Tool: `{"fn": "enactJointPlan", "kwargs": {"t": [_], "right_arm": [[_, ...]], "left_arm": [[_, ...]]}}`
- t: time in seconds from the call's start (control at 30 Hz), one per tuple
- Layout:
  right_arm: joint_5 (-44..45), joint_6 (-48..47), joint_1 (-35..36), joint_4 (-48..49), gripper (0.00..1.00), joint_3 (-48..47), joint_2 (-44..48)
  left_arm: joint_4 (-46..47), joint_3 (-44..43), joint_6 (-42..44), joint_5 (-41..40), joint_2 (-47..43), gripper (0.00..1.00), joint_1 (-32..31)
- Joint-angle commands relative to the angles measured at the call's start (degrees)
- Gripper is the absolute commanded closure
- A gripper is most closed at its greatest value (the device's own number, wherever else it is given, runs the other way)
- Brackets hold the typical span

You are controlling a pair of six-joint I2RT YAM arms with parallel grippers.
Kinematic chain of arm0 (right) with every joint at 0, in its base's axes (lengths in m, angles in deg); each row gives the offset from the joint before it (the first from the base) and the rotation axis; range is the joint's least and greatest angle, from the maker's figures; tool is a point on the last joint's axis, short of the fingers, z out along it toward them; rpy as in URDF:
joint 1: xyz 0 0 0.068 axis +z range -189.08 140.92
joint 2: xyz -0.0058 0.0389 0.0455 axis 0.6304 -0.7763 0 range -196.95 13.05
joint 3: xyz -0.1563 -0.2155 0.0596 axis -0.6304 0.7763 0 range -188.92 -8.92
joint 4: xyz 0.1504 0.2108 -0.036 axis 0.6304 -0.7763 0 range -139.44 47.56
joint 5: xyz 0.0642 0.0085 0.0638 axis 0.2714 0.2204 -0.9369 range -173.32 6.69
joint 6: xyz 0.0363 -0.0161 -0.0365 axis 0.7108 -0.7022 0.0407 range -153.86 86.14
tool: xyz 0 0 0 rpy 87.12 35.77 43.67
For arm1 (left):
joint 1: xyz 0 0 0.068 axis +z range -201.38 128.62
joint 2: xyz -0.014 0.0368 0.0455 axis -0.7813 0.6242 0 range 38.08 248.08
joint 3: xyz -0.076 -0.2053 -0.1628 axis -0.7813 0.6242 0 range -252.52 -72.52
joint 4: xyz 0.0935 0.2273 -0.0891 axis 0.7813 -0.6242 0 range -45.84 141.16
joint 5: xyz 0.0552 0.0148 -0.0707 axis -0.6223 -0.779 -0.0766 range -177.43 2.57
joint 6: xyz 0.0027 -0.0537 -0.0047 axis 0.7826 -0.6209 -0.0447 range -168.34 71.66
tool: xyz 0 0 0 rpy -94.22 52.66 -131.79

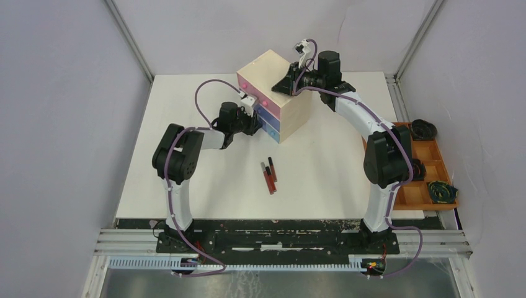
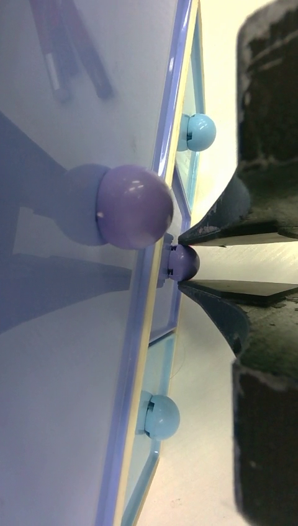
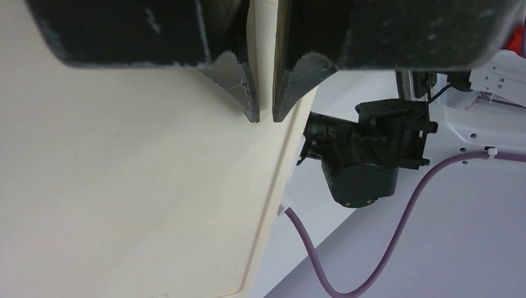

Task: Organize the makeup
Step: Open the drawer in the storage box.

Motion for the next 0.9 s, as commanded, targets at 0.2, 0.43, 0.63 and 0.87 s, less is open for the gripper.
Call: {"fn": "enactJointPlan", "kwargs": {"t": [0.2,0.43,0.63,0.87], "right_arm": [[2.4,0.0,-0.7,-10.2,0.8,3.5,-5.5],[2.3,0.0,-0.7,-10.2,0.8,3.7,-5.4],[2.3,0.3,-0.7,-10.0,0.8,3.8,-5.4],[2.4,0.0,-0.7,-10.3,0.8,4.8,-4.3]], "left_arm": [[16.9,10.7,0.2,-4.9,-6.7,0.97,-0.5],[17.4,17.5,0.1,-6.7,-11.6,0.97,0.2],[16.1,22.8,1.3,-7.1,-16.9,0.97,0.8],[14.4,25.0,0.2,-5.9,-19.0,0.97,1.6]]}}
